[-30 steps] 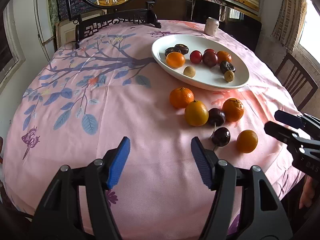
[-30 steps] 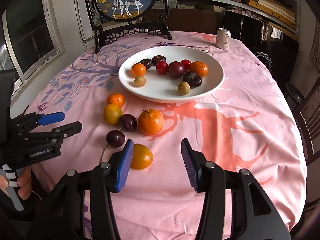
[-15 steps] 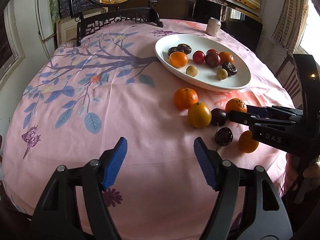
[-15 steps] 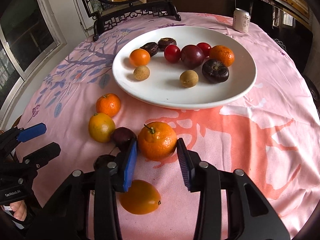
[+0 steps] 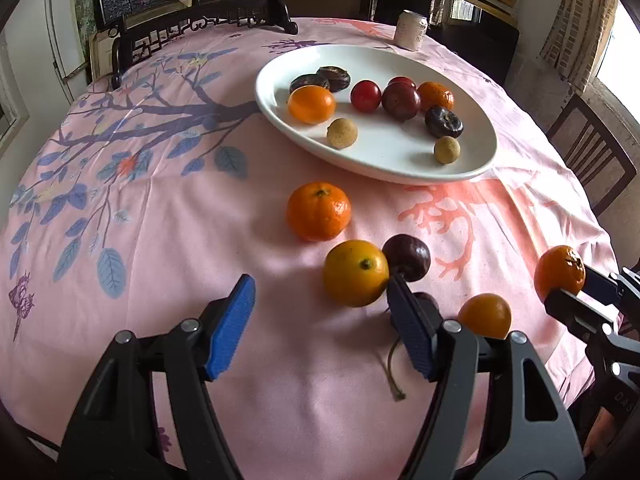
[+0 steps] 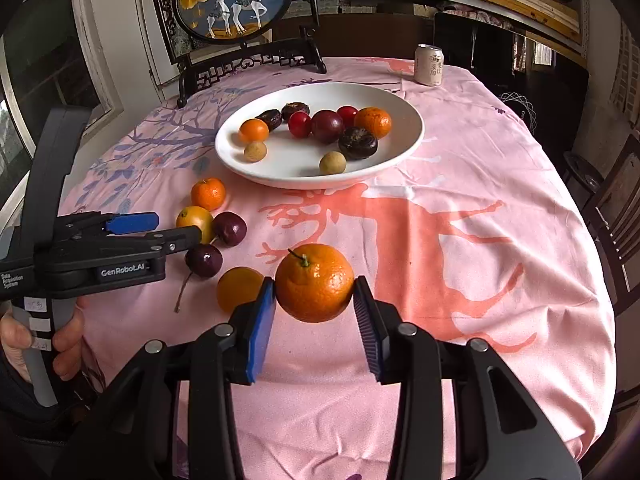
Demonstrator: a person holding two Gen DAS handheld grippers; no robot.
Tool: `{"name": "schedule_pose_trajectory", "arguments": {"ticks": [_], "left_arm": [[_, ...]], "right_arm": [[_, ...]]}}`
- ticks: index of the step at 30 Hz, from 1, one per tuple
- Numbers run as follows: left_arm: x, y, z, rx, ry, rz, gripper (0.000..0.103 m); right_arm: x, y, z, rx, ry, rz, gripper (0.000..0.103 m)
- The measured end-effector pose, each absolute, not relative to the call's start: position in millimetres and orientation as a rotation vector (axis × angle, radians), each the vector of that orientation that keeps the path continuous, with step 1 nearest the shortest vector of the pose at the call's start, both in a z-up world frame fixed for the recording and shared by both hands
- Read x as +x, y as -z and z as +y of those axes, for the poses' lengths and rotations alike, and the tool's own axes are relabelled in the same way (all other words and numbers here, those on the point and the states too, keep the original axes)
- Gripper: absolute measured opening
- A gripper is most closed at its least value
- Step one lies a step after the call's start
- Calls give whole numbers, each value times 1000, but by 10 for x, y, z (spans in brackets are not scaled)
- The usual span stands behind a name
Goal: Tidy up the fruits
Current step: 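Grasp a mandarin with the right gripper while the left grasps a yellow-orange fruit, then carry both fruits onto the white plate and open both grippers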
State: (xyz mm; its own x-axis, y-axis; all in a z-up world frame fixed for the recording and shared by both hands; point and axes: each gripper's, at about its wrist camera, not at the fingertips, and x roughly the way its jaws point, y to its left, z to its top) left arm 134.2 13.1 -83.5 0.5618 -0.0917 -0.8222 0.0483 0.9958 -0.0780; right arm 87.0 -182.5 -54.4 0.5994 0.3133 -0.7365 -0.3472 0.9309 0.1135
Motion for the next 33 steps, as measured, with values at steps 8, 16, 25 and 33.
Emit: {"name": "schedule_pose_trajectory", "arguments": {"ticks": [8, 16, 25, 33], "left_arm": [[1561, 903, 78, -84, 114, 998, 36], [1253, 607, 110, -87, 129, 933, 36], [1355, 326, 224, -56, 118, 890, 36], [2388, 108, 143, 16, 68, 933, 36]], "right_arm": [[800, 481, -1966, -10, -371, 818, 40], [834, 475, -1928, -11, -377, 811, 40], [925, 490, -1818, -29, -388, 828, 40], [1492, 237, -1547, -23, -456, 789, 40]]}}
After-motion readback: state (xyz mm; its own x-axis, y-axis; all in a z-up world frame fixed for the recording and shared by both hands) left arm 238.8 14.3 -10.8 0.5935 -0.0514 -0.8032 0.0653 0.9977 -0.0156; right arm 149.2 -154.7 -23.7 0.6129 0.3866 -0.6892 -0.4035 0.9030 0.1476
